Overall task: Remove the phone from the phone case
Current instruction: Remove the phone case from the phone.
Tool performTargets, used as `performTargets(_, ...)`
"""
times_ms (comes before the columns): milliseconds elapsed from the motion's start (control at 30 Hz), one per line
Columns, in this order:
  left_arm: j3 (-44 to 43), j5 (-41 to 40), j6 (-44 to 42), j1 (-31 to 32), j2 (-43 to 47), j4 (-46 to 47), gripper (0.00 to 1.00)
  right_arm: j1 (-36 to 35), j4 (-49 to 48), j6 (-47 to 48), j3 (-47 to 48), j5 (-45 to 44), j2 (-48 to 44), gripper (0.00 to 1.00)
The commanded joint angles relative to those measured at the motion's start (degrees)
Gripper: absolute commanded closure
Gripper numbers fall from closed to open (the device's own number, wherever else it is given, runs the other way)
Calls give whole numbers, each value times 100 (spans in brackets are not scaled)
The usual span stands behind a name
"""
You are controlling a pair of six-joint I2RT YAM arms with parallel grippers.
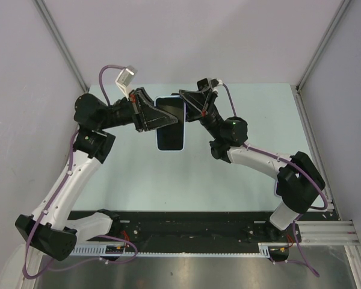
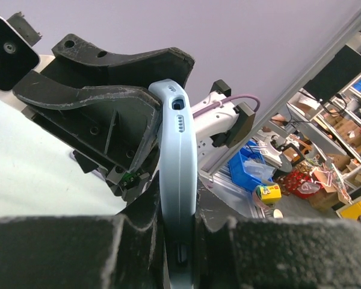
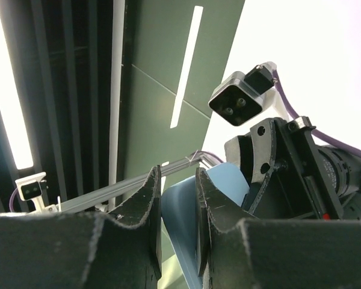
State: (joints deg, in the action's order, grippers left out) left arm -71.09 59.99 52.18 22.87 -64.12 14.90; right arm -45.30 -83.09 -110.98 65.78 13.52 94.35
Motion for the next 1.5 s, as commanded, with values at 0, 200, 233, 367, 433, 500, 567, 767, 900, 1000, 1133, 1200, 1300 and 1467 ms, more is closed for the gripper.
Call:
performTargets(0,-581,479,609,279,206,1771,100,-260,-841,-328,40,617,146,100)
performTargets(200,-555,514,1188,279,356,2560,100,-199,-849,-319,40,599,198,100)
performTargets(233,-546,514,1380,279,382,2693,100,-199,-849,-319,49,599,233,100)
performTargets(367,-476,435,1760,279,461,3238,100,-216,-841,-267,58,643,312,100)
performTargets(433,-459,374,1918,279,479,3440,100,-225,-806,-240,58,678,356,100)
performTargets(500,-424,286,2171,279,488,3720,100,-225,-640,4,58,827,427,100)
performTargets(567,-362,129,2453,279,479,4054,100,-199,-367,277,-21,1133,409,100)
performTargets(767,-186,-364,3438,270,339,5260,100,-23,1784,2209,-1135,1417,-266,100)
performTargets(900,-19,-558,3693,270,181,5401,100,4,4336,3738,-1488,1101,-942,100)
performTargets(1000,209,-742,3738,270,110,5454,100,-171,5648,4759,-1480,636,-1198,100)
performTargets(1133,446,-857,3720,262,-91,5471,100,-199,6813,5472,-1480,301,-1375,86)
performTargets(1200,596,-927,3817,244,-188,5603,100,-216,7139,5666,-1498,266,-1384,80)
performTargets(1300,807,-1006,3799,191,-303,5638,100,-295,7298,5789,-1585,230,-1419,77)
performTargets(1467,1027,-998,3562,25,-435,5384,100,-418,7063,5684,-1998,414,-1550,69)
